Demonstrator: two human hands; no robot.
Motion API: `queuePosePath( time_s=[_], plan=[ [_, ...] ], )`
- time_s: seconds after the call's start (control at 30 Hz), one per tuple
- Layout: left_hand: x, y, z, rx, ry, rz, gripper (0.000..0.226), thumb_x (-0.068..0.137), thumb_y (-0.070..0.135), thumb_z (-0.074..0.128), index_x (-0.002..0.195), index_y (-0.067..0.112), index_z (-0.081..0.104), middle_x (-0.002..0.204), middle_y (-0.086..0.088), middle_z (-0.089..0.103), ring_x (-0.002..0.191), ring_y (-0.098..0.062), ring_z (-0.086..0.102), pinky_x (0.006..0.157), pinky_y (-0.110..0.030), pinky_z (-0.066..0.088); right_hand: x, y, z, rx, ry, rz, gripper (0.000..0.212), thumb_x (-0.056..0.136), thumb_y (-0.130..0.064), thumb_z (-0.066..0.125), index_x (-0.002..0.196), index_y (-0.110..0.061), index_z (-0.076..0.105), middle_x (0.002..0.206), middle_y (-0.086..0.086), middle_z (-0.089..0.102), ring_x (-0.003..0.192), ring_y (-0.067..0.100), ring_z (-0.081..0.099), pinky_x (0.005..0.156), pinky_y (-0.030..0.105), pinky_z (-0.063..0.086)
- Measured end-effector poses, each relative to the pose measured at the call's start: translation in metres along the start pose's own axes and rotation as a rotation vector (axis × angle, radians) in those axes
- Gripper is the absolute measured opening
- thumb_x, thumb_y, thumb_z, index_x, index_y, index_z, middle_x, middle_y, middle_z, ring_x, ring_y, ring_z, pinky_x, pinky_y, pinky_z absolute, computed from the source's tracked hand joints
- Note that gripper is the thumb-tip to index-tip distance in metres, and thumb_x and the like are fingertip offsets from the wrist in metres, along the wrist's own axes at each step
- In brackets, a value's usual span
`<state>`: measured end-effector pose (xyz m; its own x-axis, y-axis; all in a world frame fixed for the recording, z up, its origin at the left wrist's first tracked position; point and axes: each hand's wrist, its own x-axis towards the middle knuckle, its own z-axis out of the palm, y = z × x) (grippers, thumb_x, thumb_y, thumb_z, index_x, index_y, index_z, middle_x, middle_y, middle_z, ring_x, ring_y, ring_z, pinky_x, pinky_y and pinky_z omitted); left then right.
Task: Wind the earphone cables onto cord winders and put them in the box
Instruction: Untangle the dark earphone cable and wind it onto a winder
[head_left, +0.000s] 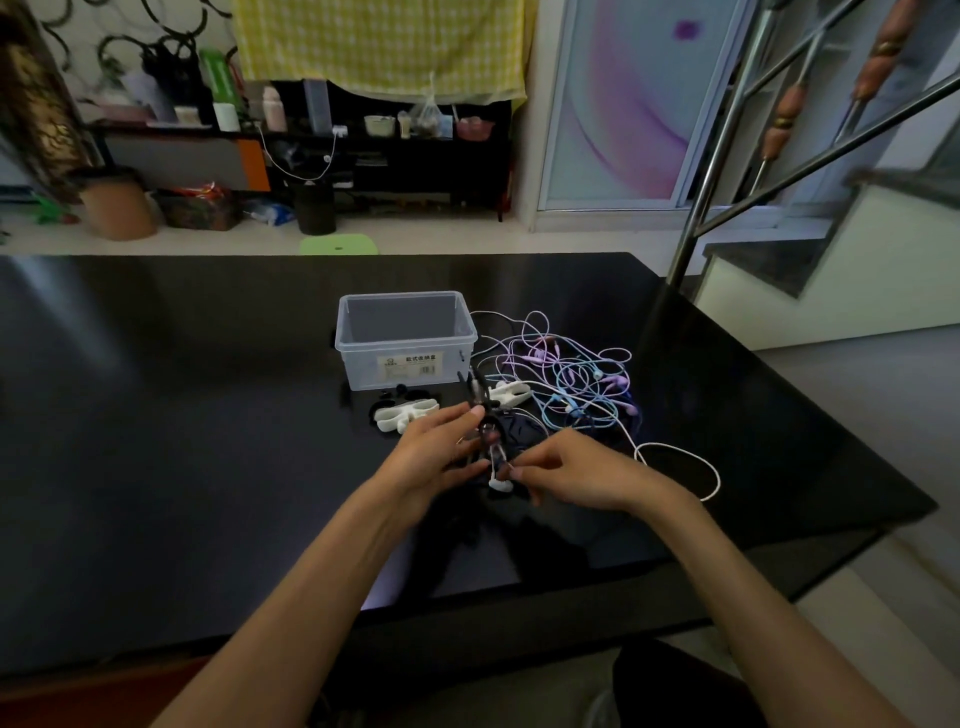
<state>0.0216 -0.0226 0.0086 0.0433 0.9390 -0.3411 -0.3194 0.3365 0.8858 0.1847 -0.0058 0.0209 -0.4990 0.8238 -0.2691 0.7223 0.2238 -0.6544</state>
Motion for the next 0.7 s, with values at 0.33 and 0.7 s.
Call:
queuePosePath(
  time_s=[0.33, 0.7],
  plan=[
    [0.007, 0.002, -0.006, -0.442, 0.018, -0.263, 0.013, 0.091, 0.019, 0.057, 0.09, 0.007, 0.062, 0.077, 0.0, 0.067, 0.049, -0.006, 0.064, 0.045, -0.01, 0.049, 0.002, -0.002, 0.008, -0.089, 0.14, -0.045, 0.026, 0.094, -0.03, 0.052, 0.097, -0.015, 0.073, 0.081, 0.017, 0.067, 0.067, 0.01, 0.051, 0.065, 0.029, 0.039],
    [0.007, -0.003, -0.003, -0.065, 0.005, -0.06, 0.01, 0.089, 0.021, 0.062, 0.099, 0.023, 0.06, 0.089, 0.009, 0.067, 0.091, -0.005, 0.06, 0.09, -0.033, 0.047, -0.011, -0.013, -0.005, -0.233, 0.265, -0.107, 0.021, 0.091, -0.036, 0.051, 0.091, -0.031, 0.071, 0.064, -0.011, 0.064, 0.062, 0.002, 0.056, 0.07, 0.033, 0.05]
  ],
)
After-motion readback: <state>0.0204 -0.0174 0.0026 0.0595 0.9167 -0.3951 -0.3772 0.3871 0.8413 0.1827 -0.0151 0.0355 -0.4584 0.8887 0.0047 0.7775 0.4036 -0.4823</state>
